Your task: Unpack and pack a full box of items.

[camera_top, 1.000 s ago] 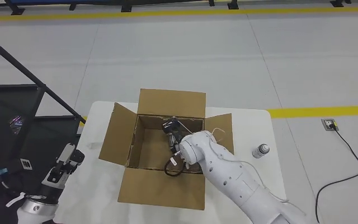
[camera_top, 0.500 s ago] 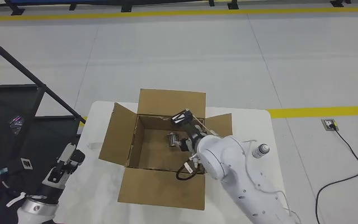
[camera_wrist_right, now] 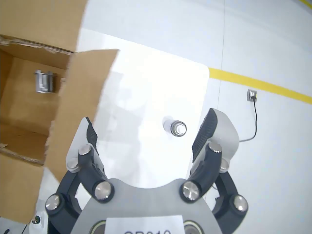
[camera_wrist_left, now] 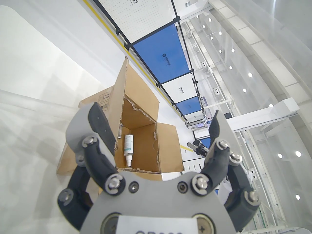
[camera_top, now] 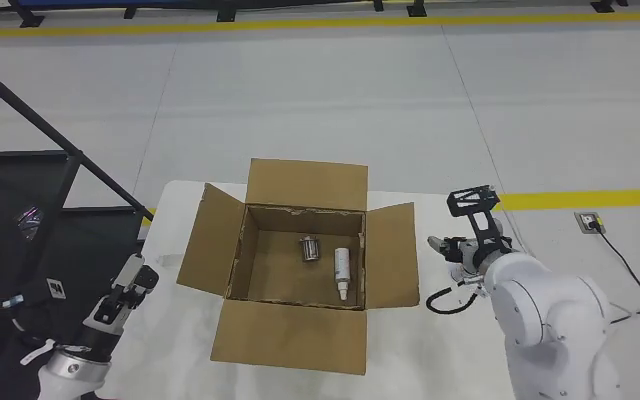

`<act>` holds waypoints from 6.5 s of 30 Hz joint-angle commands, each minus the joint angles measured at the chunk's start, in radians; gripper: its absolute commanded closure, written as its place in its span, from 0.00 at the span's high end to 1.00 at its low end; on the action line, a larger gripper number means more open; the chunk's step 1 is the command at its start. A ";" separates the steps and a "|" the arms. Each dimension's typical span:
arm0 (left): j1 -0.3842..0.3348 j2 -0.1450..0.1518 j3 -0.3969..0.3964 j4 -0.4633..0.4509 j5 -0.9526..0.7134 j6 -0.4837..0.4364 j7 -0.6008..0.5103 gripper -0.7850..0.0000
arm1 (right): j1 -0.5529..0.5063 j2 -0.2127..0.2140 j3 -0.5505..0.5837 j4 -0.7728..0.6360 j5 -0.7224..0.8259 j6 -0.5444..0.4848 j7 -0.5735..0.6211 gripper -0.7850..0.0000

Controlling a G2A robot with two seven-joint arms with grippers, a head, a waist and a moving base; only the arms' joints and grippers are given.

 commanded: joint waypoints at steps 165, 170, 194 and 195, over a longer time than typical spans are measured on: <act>-0.366 0.021 0.438 0.262 0.329 0.186 -0.077 1.00 | 0.269 0.000 -0.271 0.489 1.270 -0.102 0.040 1.00; -0.338 0.022 0.379 0.227 0.273 0.174 -0.031 1.00 | 0.311 -0.014 -0.383 0.577 1.206 -0.097 -0.048 1.00; -0.030 0.088 0.097 0.225 0.087 -0.124 -0.686 1.00 | 0.374 -0.004 -0.409 0.617 1.199 -0.089 -0.143 1.00; -0.037 0.090 0.105 0.231 0.072 -0.130 -0.707 1.00 | 0.374 -0.004 -0.409 0.617 1.199 -0.089 -0.143 1.00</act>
